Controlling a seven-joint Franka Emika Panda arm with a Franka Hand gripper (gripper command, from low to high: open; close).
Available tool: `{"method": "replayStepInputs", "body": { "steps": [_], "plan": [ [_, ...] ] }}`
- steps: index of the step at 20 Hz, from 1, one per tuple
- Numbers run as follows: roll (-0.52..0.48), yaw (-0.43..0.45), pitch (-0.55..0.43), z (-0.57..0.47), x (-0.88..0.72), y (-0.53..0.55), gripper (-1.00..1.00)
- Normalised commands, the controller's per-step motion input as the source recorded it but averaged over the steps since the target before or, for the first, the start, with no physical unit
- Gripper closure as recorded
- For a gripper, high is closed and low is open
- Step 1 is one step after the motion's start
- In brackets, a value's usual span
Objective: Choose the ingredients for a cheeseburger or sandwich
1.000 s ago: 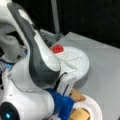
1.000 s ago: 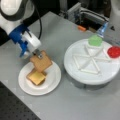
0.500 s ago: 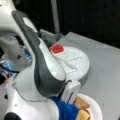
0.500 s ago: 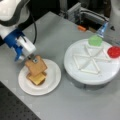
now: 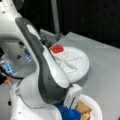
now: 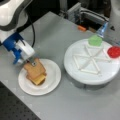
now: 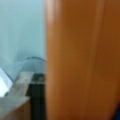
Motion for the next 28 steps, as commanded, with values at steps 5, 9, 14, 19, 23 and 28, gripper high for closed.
{"method": "replayStepInputs", "body": {
  "steps": [5,9,14,19,23,28],
  "plan": [
    [-0.03,0.268,0.03,-0.12,0.26,-0.21,1.0],
    [-0.02,0.281,0.027,-0.11,0.25,-0.19,1.0],
    [-0.019,0.311,0.03,-0.1,0.29,-0.24,1.0],
    [0.002,0.338,0.057,-0.11,0.33,-0.31,1.0],
    [0.026,0.336,0.078,-0.1,0.34,-0.31,1.0],
    [0.053,0.322,0.095,-0.09,0.35,-0.27,1.0]
  ]
}}
